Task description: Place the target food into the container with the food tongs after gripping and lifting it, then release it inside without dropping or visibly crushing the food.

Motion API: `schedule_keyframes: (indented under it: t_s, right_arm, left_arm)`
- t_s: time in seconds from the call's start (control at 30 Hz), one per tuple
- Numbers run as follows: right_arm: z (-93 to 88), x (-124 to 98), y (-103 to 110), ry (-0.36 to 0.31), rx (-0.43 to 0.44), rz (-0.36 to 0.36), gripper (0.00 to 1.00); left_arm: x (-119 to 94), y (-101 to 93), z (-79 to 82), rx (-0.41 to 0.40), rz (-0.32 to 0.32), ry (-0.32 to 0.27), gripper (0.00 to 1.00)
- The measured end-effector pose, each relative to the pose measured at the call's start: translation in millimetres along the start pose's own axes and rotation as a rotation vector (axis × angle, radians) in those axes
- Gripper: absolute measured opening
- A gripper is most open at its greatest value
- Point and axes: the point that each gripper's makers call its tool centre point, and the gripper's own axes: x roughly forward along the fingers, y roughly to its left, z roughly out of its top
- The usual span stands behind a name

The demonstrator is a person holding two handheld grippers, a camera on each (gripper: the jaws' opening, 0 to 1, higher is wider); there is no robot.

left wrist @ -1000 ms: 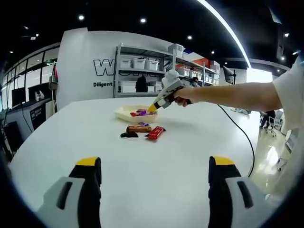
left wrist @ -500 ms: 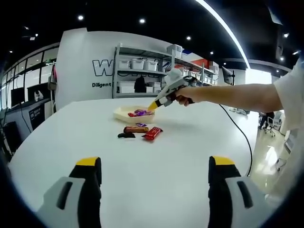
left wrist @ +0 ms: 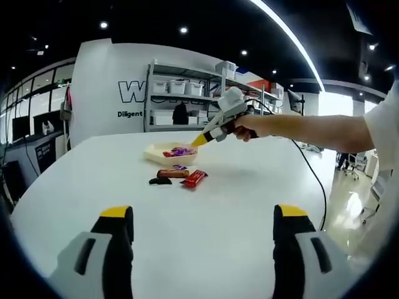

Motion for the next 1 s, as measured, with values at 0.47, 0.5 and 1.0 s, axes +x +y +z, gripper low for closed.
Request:
schedule_keyframes:
  t_s: [0.47,0.5,1.0]
  right_arm:
    - [-30.4,3.8,21.4,0.046,0.011,0.043,0.18]
    - [-33.3,5.3,20.5,0.049,0.015,0.039,0.18]
    - [-59.6,1.1,43.7,0.067,0.155,0.133,0.18]
  left_arm:
    - [-13.9,-19.3,4.4,0.009,-0.018,-0.016,0.91]
    - [-16.6,-19.4,4.3,0.013,-0.014,-0.016,0.91]
    - [-32.1,-18.2,0.2,0.009,0.012,-0.018,0.90]
